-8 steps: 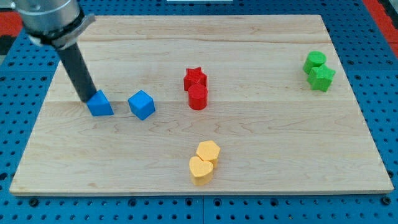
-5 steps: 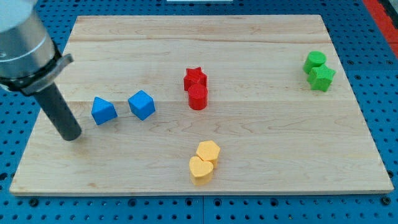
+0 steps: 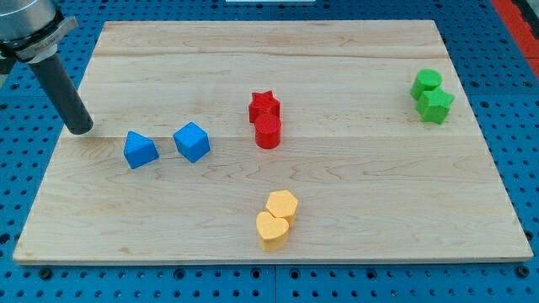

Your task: Push the blue triangle down a bit

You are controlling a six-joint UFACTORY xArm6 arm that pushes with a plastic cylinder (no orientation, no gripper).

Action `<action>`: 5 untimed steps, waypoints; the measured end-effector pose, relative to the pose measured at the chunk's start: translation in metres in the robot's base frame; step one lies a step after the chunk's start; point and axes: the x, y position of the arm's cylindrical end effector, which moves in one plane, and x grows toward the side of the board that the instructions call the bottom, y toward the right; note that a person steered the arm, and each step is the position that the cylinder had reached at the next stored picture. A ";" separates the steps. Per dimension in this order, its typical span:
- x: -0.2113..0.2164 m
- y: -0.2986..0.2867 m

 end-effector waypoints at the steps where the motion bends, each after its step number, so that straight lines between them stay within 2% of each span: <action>1: 0.001 0.014; 2: 0.001 0.050; 3: 0.028 0.088; 4: 0.066 0.102; 5: 0.076 0.102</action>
